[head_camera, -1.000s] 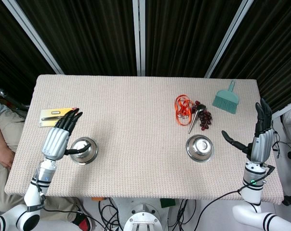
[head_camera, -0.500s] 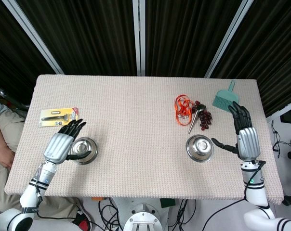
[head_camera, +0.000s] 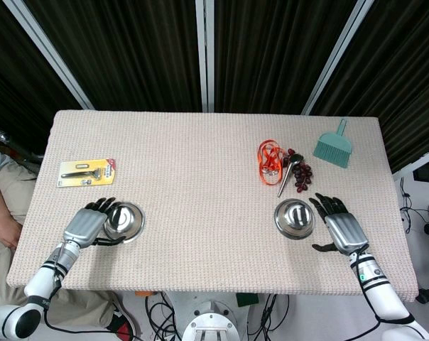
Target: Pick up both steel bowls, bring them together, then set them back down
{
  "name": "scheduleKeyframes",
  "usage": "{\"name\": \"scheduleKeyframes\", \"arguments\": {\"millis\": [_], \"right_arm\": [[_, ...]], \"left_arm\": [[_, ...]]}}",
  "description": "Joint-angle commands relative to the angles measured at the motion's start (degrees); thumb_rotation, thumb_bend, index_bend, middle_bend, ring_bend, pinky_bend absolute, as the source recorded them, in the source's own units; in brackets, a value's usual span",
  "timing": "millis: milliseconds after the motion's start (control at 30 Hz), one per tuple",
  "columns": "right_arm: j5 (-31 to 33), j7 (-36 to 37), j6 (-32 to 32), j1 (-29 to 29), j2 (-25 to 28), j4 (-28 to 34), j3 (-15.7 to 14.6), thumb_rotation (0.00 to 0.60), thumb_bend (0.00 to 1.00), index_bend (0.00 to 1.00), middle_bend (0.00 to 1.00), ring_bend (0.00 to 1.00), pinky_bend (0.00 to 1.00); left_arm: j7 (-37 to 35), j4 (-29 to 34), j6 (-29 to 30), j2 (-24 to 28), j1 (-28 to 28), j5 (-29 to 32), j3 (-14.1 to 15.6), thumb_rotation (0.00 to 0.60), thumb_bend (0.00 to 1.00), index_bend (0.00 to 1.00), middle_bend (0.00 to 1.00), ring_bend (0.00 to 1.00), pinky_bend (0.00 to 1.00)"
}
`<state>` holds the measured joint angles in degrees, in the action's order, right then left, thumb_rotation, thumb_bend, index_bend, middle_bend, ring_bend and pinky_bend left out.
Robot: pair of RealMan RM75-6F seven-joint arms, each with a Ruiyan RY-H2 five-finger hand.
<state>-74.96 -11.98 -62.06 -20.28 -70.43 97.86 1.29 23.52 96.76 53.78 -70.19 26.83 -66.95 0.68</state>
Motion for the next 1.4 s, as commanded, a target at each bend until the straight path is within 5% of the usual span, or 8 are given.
{"name": "scheduleKeyframes", "arguments": {"millis": [33,233,467,567,700,767,1067,1400], "right_arm": [[1.06,-0.79,0.89,0.05,-1.21,-1.01,-0.72,0.600,0.16,0.00,0.00,0.00,0.01],[2.15,-1.50,1.38,0.22,-2.62,-2.45,-1.12,0.600,0.16,0.00,0.00,0.00,0.01],[2.02,-1.34,0.79,0.36,-2.82,-2.80,-0.89,0.600,0.17,0.00,0.00,0.00,0.01],[2.13,-1.23,0.66,0.39,-2.75,-2.83,-0.75,0.600,0.17,0.00,0.00,0.00,0.01],[2.27,-1.29,0.63,0.27,-2.62,-2.78,-0.48,0.600,0.17,0.00,0.00,0.00,0.01],[2.33,-1.33,0.52,0.26,-2.54,-2.69,-0.37,0.600,0.17,0.00,0.00,0.00,0.01],[3.08,-1.07,0.09,0.53,-2.53,-2.95,-0.02,0.600,0.18,0.00,0.00,0.00,0.01],[3.47,-1.59,1.45,-1.49,-3.28,-3.48,1.79,0.600,0.18,0.00,0.00,0.00,0.01]], "left_arm": [[-1.60,-0.80,0.55,-0.70,0.15,-2.11,0.33,0.136,0.12,0.00,0.00,0.00,0.17],[-4.69,-3.35,0.26,-2.20,0.96,-5.64,0.30,0.154,0.12,0.00,0.00,0.00,0.17],[-6.88,-7.54,-2.10,-4.62,2.29,-6.16,0.34,0.278,0.12,0.00,0.00,0.00,0.17],[-6.85,-8.89,-2.52,-5.40,2.60,-6.54,0.61,0.362,0.12,0.00,0.00,0.00,0.17],[-6.18,-9.27,-3.97,-5.32,3.23,-5.88,1.01,0.561,0.13,0.00,0.00,0.01,0.22],[-5.73,-9.28,-4.16,-5.45,3.33,-5.08,0.95,0.600,0.15,0.02,0.02,0.05,0.27],[-9.84,-10.74,3.00,-7.36,1.51,-10.15,0.12,0.600,0.28,0.45,0.36,0.32,0.58],[-20.98,-7.64,17.21,-4.75,-3.20,-15.31,-3.21,0.600,0.31,0.56,0.48,0.40,0.64]]}}
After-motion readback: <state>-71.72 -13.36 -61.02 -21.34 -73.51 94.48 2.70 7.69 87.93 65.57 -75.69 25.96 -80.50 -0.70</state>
